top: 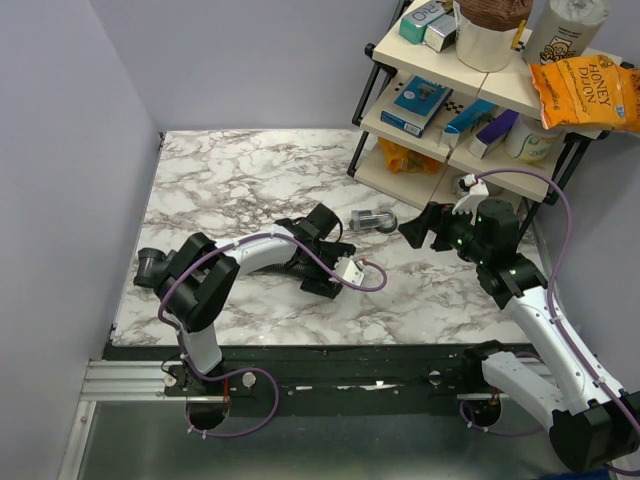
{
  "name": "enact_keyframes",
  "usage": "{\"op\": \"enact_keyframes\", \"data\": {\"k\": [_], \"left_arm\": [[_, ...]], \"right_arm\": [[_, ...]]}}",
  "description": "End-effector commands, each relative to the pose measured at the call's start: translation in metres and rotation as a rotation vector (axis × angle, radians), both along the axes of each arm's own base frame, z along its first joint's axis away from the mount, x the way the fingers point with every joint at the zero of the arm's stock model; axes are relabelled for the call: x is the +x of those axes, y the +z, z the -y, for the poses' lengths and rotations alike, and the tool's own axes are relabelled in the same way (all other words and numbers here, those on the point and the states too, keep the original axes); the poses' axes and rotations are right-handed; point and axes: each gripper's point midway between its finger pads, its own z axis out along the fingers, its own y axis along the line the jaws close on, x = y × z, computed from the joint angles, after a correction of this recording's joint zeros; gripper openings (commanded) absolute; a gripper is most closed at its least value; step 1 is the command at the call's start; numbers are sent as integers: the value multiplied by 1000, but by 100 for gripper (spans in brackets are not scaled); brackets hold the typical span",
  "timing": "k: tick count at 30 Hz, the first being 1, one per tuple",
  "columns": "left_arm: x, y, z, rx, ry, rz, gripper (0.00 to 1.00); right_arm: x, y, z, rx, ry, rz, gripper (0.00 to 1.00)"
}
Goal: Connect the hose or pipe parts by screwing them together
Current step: Pick up the pipeline from the center of the board.
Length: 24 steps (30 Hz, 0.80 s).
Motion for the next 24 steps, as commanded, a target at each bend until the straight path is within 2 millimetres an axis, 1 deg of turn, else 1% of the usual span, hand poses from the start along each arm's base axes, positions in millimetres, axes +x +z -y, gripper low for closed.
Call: {"op": "enact_keyframes", "data": {"k": [1, 10, 24], "left_arm": [[-1, 4, 13, -65, -57, -11, 99], [-5, 1, 15, -75, -69, -39, 99], [-2, -1, 19, -78, -67, -49, 98]], "right_arm": [[0, 1, -3, 5, 23, 0, 100], [-2, -1, -6, 14, 35, -16, 100], [-2, -5, -8, 18, 45, -34, 100]]}}
